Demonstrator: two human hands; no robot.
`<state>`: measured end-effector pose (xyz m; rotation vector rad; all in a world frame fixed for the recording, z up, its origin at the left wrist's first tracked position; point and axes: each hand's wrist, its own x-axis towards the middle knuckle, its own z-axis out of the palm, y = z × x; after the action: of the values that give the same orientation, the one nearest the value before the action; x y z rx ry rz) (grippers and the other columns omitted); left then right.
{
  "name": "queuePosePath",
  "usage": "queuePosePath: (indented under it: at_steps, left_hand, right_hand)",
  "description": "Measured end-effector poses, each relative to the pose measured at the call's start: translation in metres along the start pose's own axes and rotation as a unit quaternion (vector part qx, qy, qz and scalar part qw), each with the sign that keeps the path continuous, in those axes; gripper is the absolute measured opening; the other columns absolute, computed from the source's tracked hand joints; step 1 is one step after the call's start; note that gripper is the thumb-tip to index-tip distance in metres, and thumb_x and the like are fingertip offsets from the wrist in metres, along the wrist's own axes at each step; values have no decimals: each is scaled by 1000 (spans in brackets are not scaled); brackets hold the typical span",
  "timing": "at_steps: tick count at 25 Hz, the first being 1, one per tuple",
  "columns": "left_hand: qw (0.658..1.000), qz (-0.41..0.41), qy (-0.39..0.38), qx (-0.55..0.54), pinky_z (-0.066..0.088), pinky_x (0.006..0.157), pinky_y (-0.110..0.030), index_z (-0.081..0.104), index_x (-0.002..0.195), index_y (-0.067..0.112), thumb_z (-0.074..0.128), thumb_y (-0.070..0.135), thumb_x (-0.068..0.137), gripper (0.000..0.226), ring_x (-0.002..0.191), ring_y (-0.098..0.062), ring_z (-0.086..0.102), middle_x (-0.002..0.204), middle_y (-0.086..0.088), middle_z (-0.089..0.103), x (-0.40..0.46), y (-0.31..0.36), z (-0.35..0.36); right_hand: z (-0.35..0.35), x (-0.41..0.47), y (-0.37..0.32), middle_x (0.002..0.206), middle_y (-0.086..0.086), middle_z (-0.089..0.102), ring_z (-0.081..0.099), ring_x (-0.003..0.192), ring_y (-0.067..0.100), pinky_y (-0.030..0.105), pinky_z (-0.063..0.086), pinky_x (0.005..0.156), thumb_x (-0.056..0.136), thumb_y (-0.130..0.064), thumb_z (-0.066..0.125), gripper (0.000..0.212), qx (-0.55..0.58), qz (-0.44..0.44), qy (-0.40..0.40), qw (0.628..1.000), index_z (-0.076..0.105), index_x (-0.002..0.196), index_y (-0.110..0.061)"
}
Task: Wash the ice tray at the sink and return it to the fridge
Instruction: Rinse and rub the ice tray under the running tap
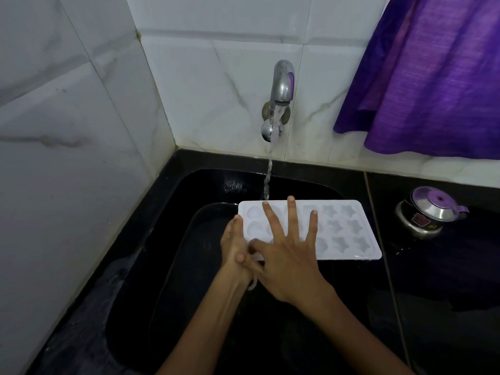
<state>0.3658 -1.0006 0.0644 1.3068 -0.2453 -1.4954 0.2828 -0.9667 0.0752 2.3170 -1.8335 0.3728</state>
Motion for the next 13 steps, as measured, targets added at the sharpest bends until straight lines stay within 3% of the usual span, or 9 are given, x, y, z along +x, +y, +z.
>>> queuePosePath:
  at_steps: [6,11,13]
  left_hand:
    - [1000,-10,3,-17,51,42,-20,52,129,9,45,30,98,38,81,-20,63,119,-14,62,-1,3,2]
    - [999,-20,-11,-33,55,52,-26,50,130,11,45,32,98,39,86,-22,64,121,-15,62,-1,2,-3]
    - [999,-16,-13,-26,56,53,-27,50,131,11,45,32,98,40,89,-23,64,123,-15,61,1,2,-5]
  right_hand:
    - [0,4,-1,135,9,55,32,134,44,58,9,107,89,-67,-1,81,-11,7,38,999,67,53,-41]
    - [3,4,-1,139,7,52,25,138,42,58,2,108,88,-68,-6,85,-15,7,-15,1000,69,56,-43]
    - [-5,5,-2,148,6,39,11,139,42,59,-8,108,84,-70,-12,90,-16,-3,-37,999,72,65,-43]
